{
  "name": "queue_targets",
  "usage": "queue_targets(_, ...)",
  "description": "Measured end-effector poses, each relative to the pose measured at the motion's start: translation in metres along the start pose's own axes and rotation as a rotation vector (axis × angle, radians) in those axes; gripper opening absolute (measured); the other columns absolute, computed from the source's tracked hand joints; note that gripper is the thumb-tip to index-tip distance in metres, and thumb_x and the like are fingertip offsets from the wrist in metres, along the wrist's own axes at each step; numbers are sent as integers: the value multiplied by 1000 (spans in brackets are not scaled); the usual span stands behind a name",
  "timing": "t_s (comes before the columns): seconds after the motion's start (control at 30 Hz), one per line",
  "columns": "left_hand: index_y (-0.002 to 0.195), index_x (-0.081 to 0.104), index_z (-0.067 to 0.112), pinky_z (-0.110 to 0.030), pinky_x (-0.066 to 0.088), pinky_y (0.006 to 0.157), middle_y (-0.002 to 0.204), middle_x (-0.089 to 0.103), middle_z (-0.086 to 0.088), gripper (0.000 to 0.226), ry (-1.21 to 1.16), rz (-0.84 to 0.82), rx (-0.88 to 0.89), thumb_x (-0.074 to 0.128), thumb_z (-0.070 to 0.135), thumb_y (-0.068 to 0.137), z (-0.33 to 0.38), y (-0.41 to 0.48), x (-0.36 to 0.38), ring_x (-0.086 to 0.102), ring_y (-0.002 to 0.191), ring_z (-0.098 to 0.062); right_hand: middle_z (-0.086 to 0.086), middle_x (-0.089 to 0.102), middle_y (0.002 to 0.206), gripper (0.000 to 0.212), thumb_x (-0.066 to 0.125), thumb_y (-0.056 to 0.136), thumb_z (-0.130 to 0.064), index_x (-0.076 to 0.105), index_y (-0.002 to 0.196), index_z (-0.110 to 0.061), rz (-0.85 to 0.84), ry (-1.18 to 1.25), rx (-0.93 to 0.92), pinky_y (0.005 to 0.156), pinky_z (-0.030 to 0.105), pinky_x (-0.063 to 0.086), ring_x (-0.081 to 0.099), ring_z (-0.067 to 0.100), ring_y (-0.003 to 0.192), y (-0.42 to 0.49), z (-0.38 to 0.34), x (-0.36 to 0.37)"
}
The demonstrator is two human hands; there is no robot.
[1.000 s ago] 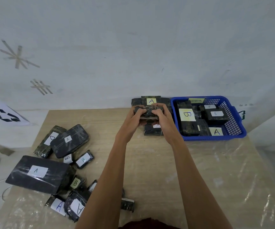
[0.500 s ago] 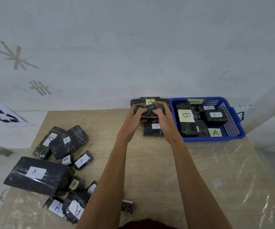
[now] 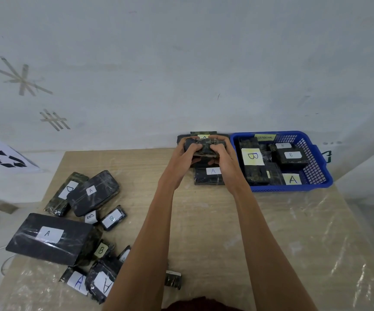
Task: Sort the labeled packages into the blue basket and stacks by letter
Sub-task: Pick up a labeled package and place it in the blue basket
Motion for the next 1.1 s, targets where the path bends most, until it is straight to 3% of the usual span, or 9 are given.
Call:
queue_targets(0.13,124,59,10,-33,55,98,120,67,-11,26,-4,1,13,56,20,100,5,-2,0,65,109,-17,6,65,121,24,48,101,-11,58,122,-19,1,15,-13,77,28,52,62,14,102,0,-5,1)
queue_targets(0.27,124,60,14,-35,56,96,118,69,-12,25,3,-4,53,56,16,100,8,-2,-1,67,109,-23,5,66,119,26,47,101,-11,60,123,-18,-21,38,-14,77,25,53,64,16,104,-1,-7,1)
queue_targets(0.4,126,61,22,-32,56,92,123,64,-12,33,42,-8,117,61,9,95,11,-5,-8,65,109,-20,2,63,123,31,41,104,-23,62,128,-23,-36,46,90,84,37,57,63,23,113,2,-8,0)
queue_targets(0.5,132,58,20,-22,55,81,120,60,-4,43,62,-21,149,62,1,93,15,-8,-10,61,104,-10,8,64,121,34,36,108,-34,62,129,-28,-39,81,170,68,36,55,67,25,95,3,-2,-1)
queue_targets(0.6,135,55,19,-20,53,83,119,59,-1,50,71,-47,171,61,-5,92,16,-9,-10,62,99,-2,17,59,120,34,34,110,-26,54,137,-21,-40,155,201,55,33,45,59,22,72,5,5,-2)
queue_targets(0.7,139,51,21,-20,53,84,123,58,-2,58,72,-68,155,58,-10,90,14,-8,-9,62,101,-4,19,56,120,34,34,108,-17,51,138,-19,-24,194,229,53,31,42,55,22,73,6,9,-4)
queue_targets(0.87,145,42,24,-32,54,92,131,56,-14,69,-19,-110,15,68,10,83,4,-2,-8,62,114,-23,10,56,120,43,30,105,-11,45,142,-27,-36,31,131,61,28,43,50,16,82,2,8,-5)
queue_targets(0.97,142,44,21,-39,55,95,127,61,-13,50,-56,-94,-51,61,14,96,0,1,-5,66,108,-22,5,57,114,47,29,105,-9,41,146,-27,-52,-35,72,59,25,43,48,12,78,-2,2,-5)
queue_targets(1.1,136,51,23,-50,52,102,126,64,-11,39,10,-46,-25,58,17,99,-4,4,-6,67,113,-27,4,59,120,41,40,105,-16,44,142,-33,-86,-39,56,60,30,45,55,17,85,-4,-5,1)
Point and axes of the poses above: each hand's wrist, its own y-axis towards the middle knuckle, its own x-axis out of the palm, z = x × y, the point moved 5 cm from there along y, towards the middle knuckle
